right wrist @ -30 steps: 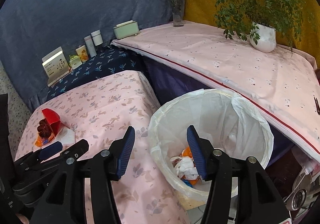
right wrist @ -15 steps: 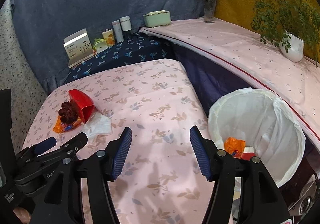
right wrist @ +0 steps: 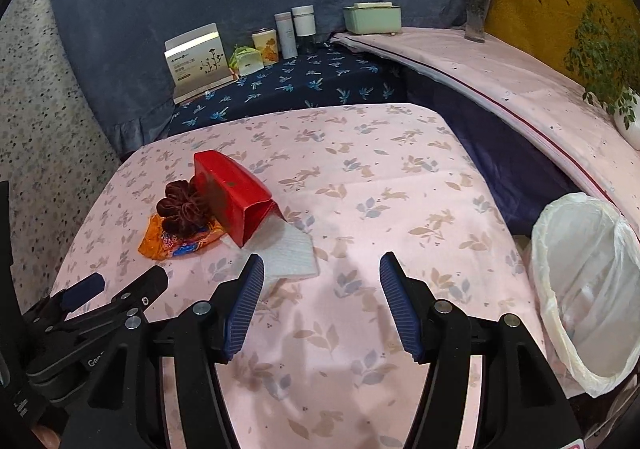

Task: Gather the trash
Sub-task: 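Move both open tools back over the red box and tissue, then grasp the white tissue with the left tool while the right tool grasps the red card box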

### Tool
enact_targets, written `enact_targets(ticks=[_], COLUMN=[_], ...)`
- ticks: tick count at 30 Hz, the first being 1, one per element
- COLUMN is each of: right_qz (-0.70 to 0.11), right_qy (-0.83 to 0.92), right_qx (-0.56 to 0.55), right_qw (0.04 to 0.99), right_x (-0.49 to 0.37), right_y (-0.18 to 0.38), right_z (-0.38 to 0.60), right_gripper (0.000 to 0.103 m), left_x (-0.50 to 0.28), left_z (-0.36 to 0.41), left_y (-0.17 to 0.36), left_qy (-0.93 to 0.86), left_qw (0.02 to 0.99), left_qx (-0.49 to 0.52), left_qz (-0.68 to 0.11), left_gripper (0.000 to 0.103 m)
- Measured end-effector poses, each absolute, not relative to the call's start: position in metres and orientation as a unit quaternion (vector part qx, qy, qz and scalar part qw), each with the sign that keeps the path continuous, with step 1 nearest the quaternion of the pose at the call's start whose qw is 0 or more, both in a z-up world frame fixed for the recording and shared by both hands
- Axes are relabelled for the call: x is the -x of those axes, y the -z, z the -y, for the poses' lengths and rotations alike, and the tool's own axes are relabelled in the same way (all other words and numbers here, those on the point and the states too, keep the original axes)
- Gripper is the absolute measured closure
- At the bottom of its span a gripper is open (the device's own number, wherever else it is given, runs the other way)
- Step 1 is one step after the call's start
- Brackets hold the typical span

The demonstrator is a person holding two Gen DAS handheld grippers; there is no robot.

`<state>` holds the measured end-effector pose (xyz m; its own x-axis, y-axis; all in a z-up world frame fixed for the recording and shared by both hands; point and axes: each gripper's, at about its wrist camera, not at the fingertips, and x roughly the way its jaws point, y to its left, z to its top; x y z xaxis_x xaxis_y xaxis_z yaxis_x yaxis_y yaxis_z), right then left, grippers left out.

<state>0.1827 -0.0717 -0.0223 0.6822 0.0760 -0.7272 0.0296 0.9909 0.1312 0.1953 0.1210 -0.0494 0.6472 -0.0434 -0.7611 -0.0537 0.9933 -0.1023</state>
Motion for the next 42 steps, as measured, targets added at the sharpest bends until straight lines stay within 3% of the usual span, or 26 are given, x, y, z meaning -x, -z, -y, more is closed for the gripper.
enact_targets(ticks=[15, 17, 21, 27, 39, 42], right_qz=[-0.417, -0.42, -0.427, -0.398, -0.378, -0.377], right_qy=[-0.041, -0.044, -0.057, -0.044, 0.006, 0.015], right_qx=[-0.057, -0.058, -0.063, -0.052, -0.083, -0.093], right_qw=[0.906, 0.905, 0.9, 0.915, 0.922, 0.921], right_x=[-0.238, -0.242, -0.247, -0.237, -0.216, -0.211], right_y=[0.045, 0.047, 0.051, 0.04, 0.025, 0.027], right_z=[0.026, 0.024, 0.022, 0.036, 0.11, 0.129], right_gripper=[0.048, 0.058, 0.093, 0.102, 0.102, 0.102], left_x=[-0.219, -0.221, -0.225, -0.224, -0.229, -0.237], left_z=[-0.166, -0.165, -0.163, -0.148, -0.07, -0.05], left_y=[0.066, 0.067, 0.07, 0.071, 0.072, 0.076], left_qy=[-0.027, -0.028, -0.025, -0.012, 0.051, 0.059], left_qw=[0.899, 0.898, 0.897, 0.895, 0.888, 0.887], left_qx=[0.088, 0.087, 0.086, 0.086, 0.082, 0.077], left_qz=[-0.429, -0.43, -0.433, -0.438, -0.449, -0.452], left_gripper=[0.014, 0.014, 0.014, 0.014, 0.014, 0.019])
